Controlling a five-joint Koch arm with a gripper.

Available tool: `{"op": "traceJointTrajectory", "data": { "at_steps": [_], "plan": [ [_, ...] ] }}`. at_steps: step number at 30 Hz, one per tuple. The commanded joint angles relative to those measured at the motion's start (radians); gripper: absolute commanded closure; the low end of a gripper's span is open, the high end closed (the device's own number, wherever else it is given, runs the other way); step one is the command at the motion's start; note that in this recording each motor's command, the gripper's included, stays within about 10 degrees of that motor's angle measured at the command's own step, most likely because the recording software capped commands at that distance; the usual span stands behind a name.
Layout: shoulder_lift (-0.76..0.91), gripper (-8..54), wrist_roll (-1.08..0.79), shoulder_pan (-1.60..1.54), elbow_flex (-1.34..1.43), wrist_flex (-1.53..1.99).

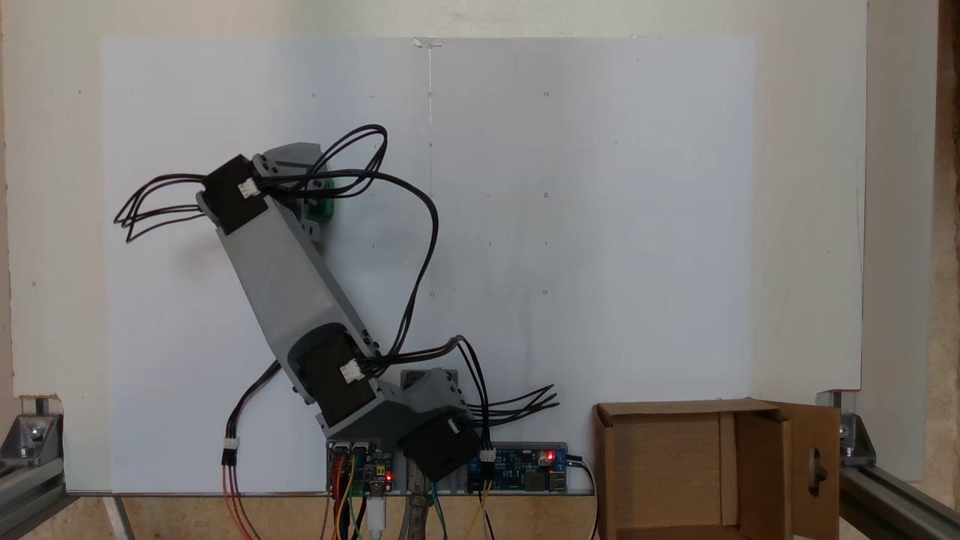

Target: Grasp a green dice and put it in the bin.

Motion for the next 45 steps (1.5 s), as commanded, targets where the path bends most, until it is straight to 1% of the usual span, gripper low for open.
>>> {"op": "traceJointTrajectory", "data": {
  "at_steps": [1,21,25,29,30,32,35,45],
  "plan": [
    [0.002,2.5,0.081,0.002,-0.012,-0.002],
    [-0.018,4.2,0.078,0.020,-0.012,-0.005],
    [-0.018,9.9,0.078,0.018,-0.012,-0.005],
    [-0.018,9.9,0.078,0.012,-0.012,-0.003],
    [-0.020,11.1,0.078,0.012,-0.012,-0.003],
    [-0.020,17.1,0.078,0.009,-0.012,-0.003],
    [-0.020,22.3,0.078,0.009,-0.012,-0.003],
    [-0.020,23.0,0.080,0.006,-0.012,-0.005]
  ]
}}
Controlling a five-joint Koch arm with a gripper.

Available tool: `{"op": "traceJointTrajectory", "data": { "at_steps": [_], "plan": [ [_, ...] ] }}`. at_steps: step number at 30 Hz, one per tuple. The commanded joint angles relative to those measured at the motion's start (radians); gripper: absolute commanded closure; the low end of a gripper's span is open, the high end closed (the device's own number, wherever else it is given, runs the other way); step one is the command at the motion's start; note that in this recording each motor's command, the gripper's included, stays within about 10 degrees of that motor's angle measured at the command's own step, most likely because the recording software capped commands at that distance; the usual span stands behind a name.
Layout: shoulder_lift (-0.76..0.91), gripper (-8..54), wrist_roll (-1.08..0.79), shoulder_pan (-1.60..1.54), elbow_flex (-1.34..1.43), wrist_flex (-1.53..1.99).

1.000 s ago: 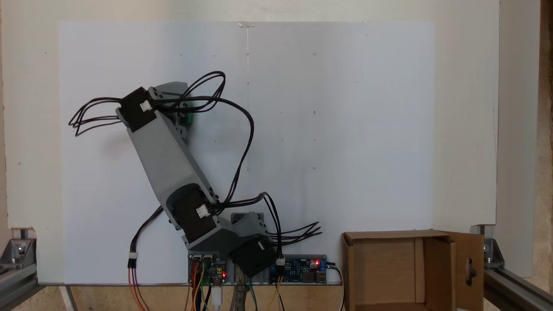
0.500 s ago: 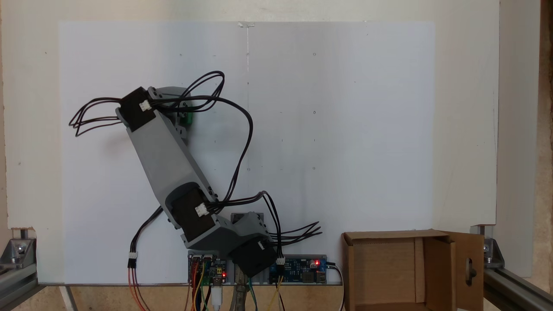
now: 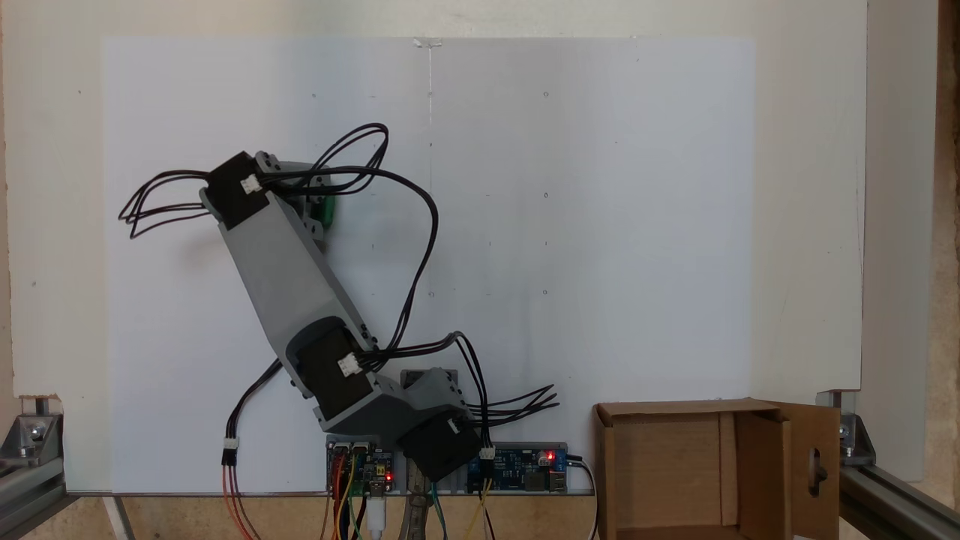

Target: Grasp a green dice and put it in the bin.

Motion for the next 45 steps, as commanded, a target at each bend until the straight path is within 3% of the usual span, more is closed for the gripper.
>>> {"op": "traceJointTrajectory", "data": {
  "at_steps": [1,3,5,12,31,39,45],
  "plan": [
    [0.002,23.1,0.080,0.002,-0.014,-0.002],
    [0.002,32.3,0.081,0.000,-0.014,-0.002],
    [0.008,33.7,0.081,0.011,-0.014,-0.002],
    [0.044,33.7,0.080,0.025,-0.014,0.006],
    [0.503,33.7,0.066,0.184,-0.054,0.123],
    [0.543,33.7,0.037,0.262,-0.143,0.195],
    [0.543,33.7,-0.069,0.500,-0.262,0.279]
  ]
}}
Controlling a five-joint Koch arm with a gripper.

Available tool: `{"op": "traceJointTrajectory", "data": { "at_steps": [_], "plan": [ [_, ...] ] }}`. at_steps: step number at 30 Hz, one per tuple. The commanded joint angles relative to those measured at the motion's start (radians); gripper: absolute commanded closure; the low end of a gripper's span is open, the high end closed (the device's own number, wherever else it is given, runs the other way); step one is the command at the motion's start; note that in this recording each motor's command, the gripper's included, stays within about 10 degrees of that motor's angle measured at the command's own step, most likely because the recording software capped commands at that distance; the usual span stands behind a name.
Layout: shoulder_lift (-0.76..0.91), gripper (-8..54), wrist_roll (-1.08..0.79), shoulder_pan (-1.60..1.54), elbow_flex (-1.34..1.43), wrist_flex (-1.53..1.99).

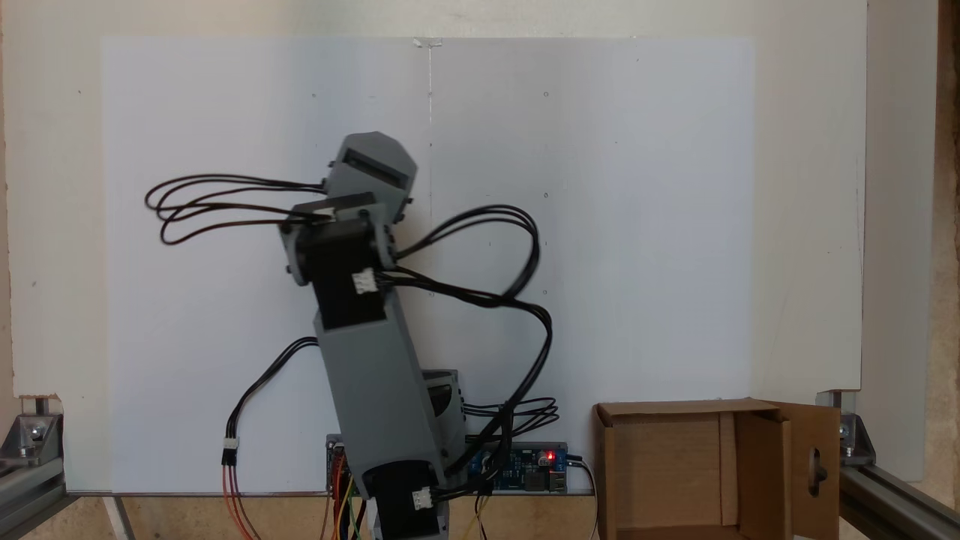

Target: Grasp a green dice and put it in the bin.

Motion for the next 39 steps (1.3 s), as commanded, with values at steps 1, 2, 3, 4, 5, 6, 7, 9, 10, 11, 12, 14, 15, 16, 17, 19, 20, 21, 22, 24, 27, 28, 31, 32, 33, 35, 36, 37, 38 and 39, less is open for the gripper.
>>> {"op": "traceJointTrajectory", "data": {
  "at_steps": [1,2,3,4,5,6,7,9,10,11,12,14,15,16,17,19,20,21,22,24,27,28,31,32,33,35,36,37,38,39],
  "plan": [
    [0.035,33.7,-0.075,0.100,-0.054,0.023],
    [0.034,33.7,-0.100,0.146,-0.054,0.032],
    [0.034,33.7,-0.130,0.198,-0.054,0.041],
    [0.034,33.7,-0.156,0.255,-0.054,0.046],
    [0.034,33.7,-0.187,0.307,-0.054,0.049],
    [0.034,33.7,-0.222,0.362,-0.054,0.051],
    [0.034,33.7,-0.252,0.416,-0.054,0.055],
    [0.035,33.7,-0.321,0.543,-0.054,0.067],
    [0.037,33.7,-0.353,0.586,-0.054,0.077],
    [0.037,33.7,-0.387,0.644,-0.054,0.086],
    [0.037,33.7,-0.419,0.696,-0.054,0.097],
    [0.038,33.7,-0.474,0.792,-0.052,0.123],
    [0.038,33.7,-0.506,0.848,-0.054,0.126],
    [0.040,33.7,-0.538,0.900,-0.054,0.129],
    [0.043,33.7,-0.558,0.953,-0.054,0.137],
    [0.051,33.7,-0.623,1.063,-0.055,0.156],
    [0.054,33.7,-0.647,1.117,-0.055,0.160],
    [0.057,33.7,-0.666,1.167,-0.054,0.170],
    [0.057,33.7,-0.692,1.220,-0.055,0.181],
    [0.058,33.7,-0.739,1.325,-0.055,0.181],
    [0.058,33.7,-0.811,1.491,-0.055,0.184],
    [0.058,33.7,-0.838,1.537,-0.054,0.184],
    [0.057,33.7,-0.908,1.678,-0.055,0.179],
    [0.051,33.7,-0.930,1.717,-0.055,0.169],
    [0.031,33.7,-0.950,1.750,-0.055,0.155],
    [-0.031,33.7,-0.989,1.812,-0.055,0.126],
    [-0.066,33.7,-1.006,1.836,-0.055,0.100],
    [-0.103,33.7,-1.025,1.862,-0.055,0.072],
    [-0.137,33.7,-1.040,1.888,-0.055,0.040],
    [-0.172,33.7,-1.055,1.910,-0.055,0.008]
  ]
}}
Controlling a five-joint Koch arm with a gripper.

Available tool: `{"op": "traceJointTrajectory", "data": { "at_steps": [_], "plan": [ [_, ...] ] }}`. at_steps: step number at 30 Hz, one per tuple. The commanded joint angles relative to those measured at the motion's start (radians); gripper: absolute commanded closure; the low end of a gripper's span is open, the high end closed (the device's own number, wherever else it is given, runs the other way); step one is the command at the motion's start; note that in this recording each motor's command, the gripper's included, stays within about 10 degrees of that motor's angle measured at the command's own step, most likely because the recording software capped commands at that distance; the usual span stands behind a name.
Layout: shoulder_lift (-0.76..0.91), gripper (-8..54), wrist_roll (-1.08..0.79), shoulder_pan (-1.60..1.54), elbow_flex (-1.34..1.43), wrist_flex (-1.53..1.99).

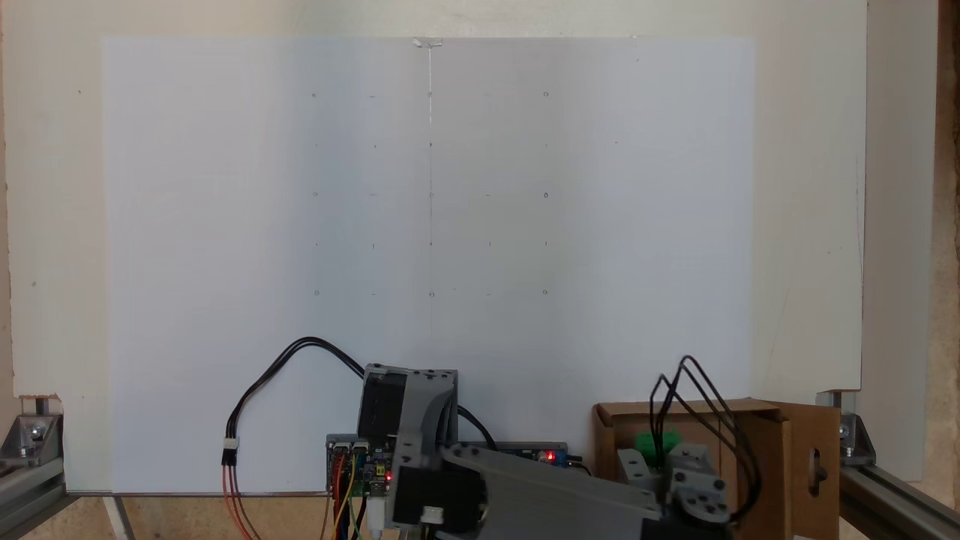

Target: Grasp a green dice and put it in the bin.

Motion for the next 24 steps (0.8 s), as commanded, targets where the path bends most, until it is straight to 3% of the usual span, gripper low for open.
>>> {"op": "traceJointTrajectory", "data": {
  "at_steps": [1,6,13,15,18,19,24],
  "plan": [
    [-0.057,33.7,-0.101,0.051,-0.054,-0.089],
    [-0.183,33.7,-0.120,0.087,-0.054,-0.227],
    [-0.192,32.3,-0.137,0.126,-0.052,-0.245],
    [-0.192,14.6,-0.135,0.130,-0.052,-0.236],
    [-0.193,4.2,-0.133,0.129,-0.052,-0.236],
    [-0.192,1.5,-0.133,0.129,-0.052,-0.238],
    [-0.184,1.6,-0.130,0.118,-0.052,-0.247]
  ]
}}
